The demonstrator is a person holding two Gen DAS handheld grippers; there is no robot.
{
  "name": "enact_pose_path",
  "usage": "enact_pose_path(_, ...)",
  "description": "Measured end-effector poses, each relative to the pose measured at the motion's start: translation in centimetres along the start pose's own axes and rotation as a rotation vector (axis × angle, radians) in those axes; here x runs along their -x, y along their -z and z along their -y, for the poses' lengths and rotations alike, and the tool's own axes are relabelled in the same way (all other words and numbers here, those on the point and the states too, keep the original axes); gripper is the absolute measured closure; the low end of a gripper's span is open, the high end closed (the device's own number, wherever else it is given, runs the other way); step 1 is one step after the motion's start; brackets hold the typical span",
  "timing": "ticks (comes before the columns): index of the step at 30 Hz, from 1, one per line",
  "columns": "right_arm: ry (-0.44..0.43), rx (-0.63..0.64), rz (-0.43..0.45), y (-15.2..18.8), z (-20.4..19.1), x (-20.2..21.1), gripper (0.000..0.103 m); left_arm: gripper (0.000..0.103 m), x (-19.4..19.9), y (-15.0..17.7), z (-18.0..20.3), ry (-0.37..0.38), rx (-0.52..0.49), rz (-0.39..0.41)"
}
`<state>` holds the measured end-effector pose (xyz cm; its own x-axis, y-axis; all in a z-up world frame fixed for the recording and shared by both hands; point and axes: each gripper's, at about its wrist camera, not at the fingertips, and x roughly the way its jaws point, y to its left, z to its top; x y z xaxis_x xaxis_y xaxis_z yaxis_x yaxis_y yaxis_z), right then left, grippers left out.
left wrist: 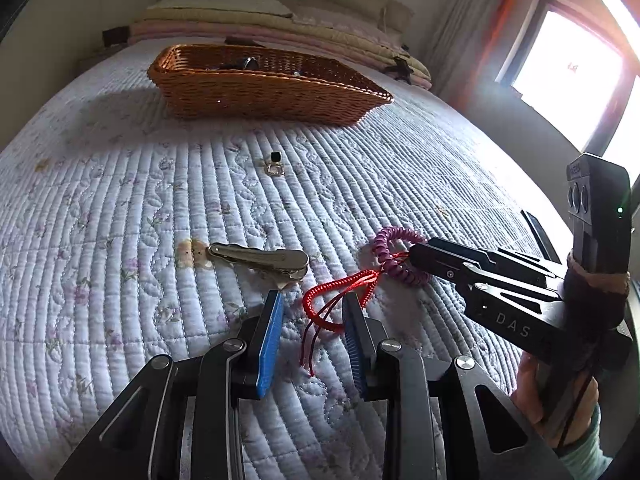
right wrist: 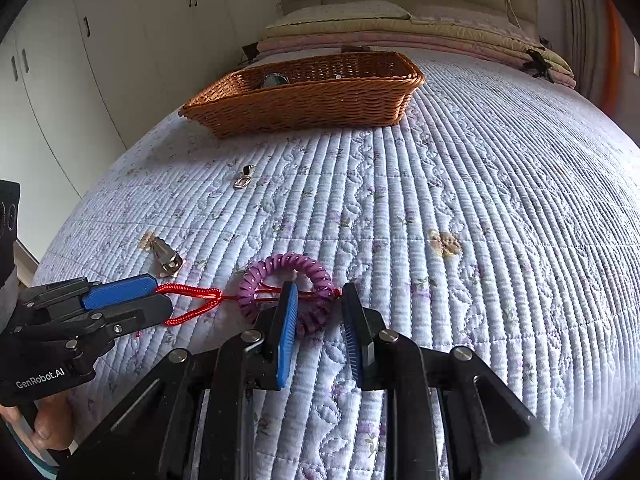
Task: Organize jewelry
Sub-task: 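Grasp the red cord with the left tool while the right tool grasps the purple coil hair tie, then lower the red cord into the basket with the left tool while the right tool releases the hair tie there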
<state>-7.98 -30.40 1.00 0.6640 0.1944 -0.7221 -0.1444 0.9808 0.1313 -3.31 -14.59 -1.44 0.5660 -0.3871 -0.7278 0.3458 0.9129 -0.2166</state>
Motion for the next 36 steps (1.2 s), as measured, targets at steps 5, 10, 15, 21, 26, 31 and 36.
enact_pose_path(5,0.027,0.032,0.002,0.0,-0.6,-0.3,0.088,0.086,-0.5,0.2,1.4,-0.084,-0.055,0.010)
enact_pose_path(10,0.031,0.056,0.038,0.3,-1.0,0.6,0.090,0.096,-0.2,0.9,2.5,-0.128,-0.109,0.019)
enact_pose_path(15,-0.007,0.010,0.124,-0.2,0.1,2.9,0.091,0.097,0.8,1.3,1.5,-0.098,-0.088,0.021)
enact_pose_path(21,0.005,-0.039,0.105,-0.6,1.2,2.2,0.091,0.097,2.1,1.2,-0.6,-0.103,-0.046,0.033)
enact_pose_path(26,0.008,-0.047,0.122,-0.9,1.4,2.3,0.091,0.097,3.3,1.1,-1.8,-0.097,-0.015,0.065)
enact_pose_path(31,0.000,-0.059,0.147,-1.3,1.4,2.8,0.091,0.097,5.0,0.7,-2.4,-0.077,0.006,0.120)
enact_pose_path(36,-0.029,-0.069,0.192,-3.5,1.1,4.1,0.091,0.097,7.6,-1.8,-2.4,-0.046,0.016,0.196)
